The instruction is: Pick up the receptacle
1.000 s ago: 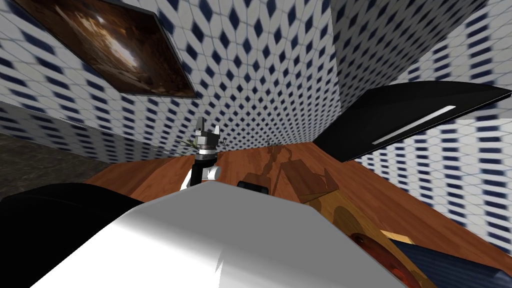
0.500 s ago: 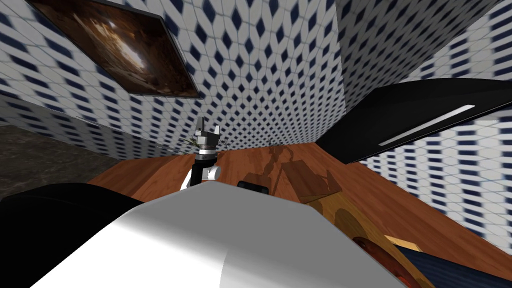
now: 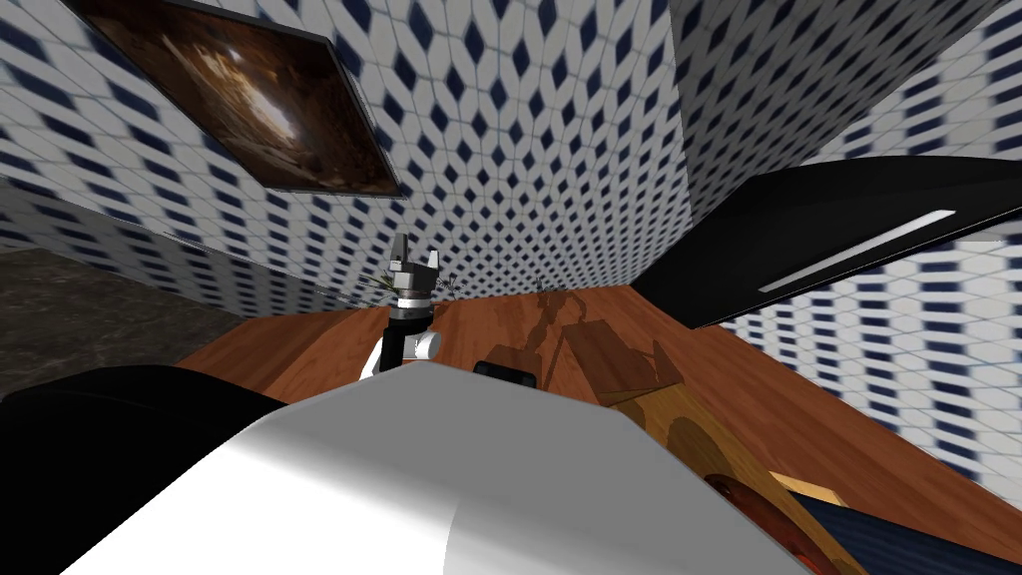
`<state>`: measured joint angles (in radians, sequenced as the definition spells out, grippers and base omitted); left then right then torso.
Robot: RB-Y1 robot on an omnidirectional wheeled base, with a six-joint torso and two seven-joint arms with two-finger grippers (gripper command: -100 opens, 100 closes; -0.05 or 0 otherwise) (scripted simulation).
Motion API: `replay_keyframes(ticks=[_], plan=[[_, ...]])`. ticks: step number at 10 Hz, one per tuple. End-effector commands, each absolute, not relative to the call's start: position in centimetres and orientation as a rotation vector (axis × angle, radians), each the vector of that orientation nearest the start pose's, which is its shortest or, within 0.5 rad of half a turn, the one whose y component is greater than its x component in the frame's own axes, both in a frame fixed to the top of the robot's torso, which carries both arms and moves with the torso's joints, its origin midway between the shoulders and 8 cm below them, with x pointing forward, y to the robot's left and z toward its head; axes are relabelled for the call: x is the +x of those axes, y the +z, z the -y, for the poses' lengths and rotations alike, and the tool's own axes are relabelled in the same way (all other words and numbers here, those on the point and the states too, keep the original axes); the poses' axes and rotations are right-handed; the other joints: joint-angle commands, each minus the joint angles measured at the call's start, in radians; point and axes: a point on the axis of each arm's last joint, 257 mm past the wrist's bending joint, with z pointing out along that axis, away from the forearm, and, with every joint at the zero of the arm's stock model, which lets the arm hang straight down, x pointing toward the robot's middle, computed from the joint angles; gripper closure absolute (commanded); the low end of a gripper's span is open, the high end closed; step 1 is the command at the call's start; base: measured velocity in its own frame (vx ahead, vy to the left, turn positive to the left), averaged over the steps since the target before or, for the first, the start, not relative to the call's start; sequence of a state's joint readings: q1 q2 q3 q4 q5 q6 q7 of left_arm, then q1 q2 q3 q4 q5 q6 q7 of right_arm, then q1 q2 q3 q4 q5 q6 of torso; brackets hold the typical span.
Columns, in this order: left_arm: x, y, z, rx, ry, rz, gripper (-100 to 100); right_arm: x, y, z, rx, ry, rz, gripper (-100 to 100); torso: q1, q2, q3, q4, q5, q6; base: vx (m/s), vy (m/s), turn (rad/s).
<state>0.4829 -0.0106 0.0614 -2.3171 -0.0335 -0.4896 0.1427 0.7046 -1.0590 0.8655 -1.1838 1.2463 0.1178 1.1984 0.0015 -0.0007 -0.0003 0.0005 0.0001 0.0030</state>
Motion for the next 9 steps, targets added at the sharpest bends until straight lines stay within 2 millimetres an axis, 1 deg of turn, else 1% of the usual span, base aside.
replay_keyframes(ticks=[1,2,3,4,7,8,9], plan=[[33.6,4.5,-29.3,-0.654,-1.367,-0.554,0,-14.0,-54.5,51.3,-2.623,-0.203,-1.875,100,0.000,0.000,0.000,0.000,0.000,0.000,0.000,0.000,0.000],[33.6,4.5,-29.3,-0.654,-1.367,-0.554,0,-14.0,-54.5,51.3,-2.623,-0.204,-1.876,100,0.000,0.000,0.000,0.000,0.000,0.000,0.000,0.000,0.000],[33.6,4.5,-29.3,-0.654,-1.367,-0.554,0,-14.0,-54.5,51.3,-2.623,-0.204,-1.876,0,0.000,0.000,0.000,0.000,0.000,0.000,0.000,0.000,0.000],[33.6,4.5,-29.3,-0.654,-1.367,-0.554,0,-13.9,-53.8,51.7,-2.630,-0.205,-1.864,100,0.000,0.000,0.000,0.000,0.000,0.000,0.018,0.017,-0.081],[33.6,4.5,-29.3,-0.654,-1.367,-0.554,0,-13.8,-52.3,52.3,-2.647,-0.203,-1.838,100,0.002,-0.002,-0.001,-0.001,0.001,0.001,0.035,0.027,-0.086],[33.6,4.5,-29.3,-0.654,-1.367,-0.554,0,-13.9,-52.7,52.3,-2.645,-0.206,-1.842,100,0.003,-0.002,-0.002,-0.001,0.001,0.000,0.015,0.014,-0.012],[33.6,4.5,-29.3,-0.654,-1.368,-0.554,0,-13.8,-52.6,52.3,-2.644,-0.205,-1.843,0,0.002,-0.002,-0.001,-0.001,0.001,0.000,0.000,0.000,0.000]])
